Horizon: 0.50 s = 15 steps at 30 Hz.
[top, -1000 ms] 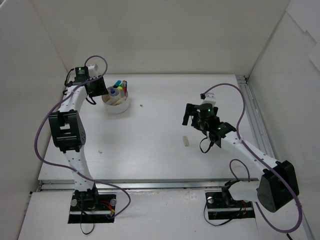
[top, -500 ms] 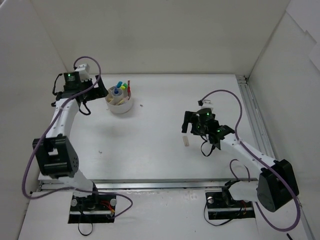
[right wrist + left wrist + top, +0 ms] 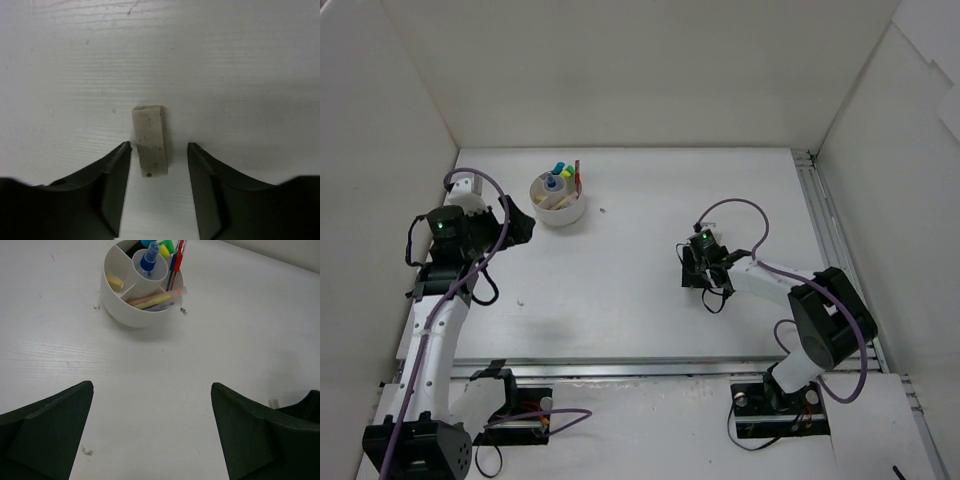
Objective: Sort the stationery into containers
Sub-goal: Pick up the stationery from the center of the board.
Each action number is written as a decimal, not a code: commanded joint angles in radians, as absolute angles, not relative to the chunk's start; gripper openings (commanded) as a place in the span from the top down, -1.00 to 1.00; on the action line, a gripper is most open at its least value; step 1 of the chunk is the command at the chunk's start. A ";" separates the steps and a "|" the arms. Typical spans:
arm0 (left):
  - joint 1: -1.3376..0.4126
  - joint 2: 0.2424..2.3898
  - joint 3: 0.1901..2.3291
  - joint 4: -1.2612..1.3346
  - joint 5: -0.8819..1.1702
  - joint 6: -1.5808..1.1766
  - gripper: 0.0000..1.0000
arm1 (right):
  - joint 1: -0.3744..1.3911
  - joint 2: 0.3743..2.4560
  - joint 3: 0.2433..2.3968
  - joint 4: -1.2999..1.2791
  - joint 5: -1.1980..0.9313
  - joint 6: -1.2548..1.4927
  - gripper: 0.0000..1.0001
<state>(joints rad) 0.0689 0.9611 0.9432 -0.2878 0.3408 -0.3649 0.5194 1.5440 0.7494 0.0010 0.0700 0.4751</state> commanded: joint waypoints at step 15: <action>-0.049 0.936 0.848 -0.049 0.679 -0.495 -0.99 | 0.638 1.264 0.631 0.382 -0.375 0.178 1.00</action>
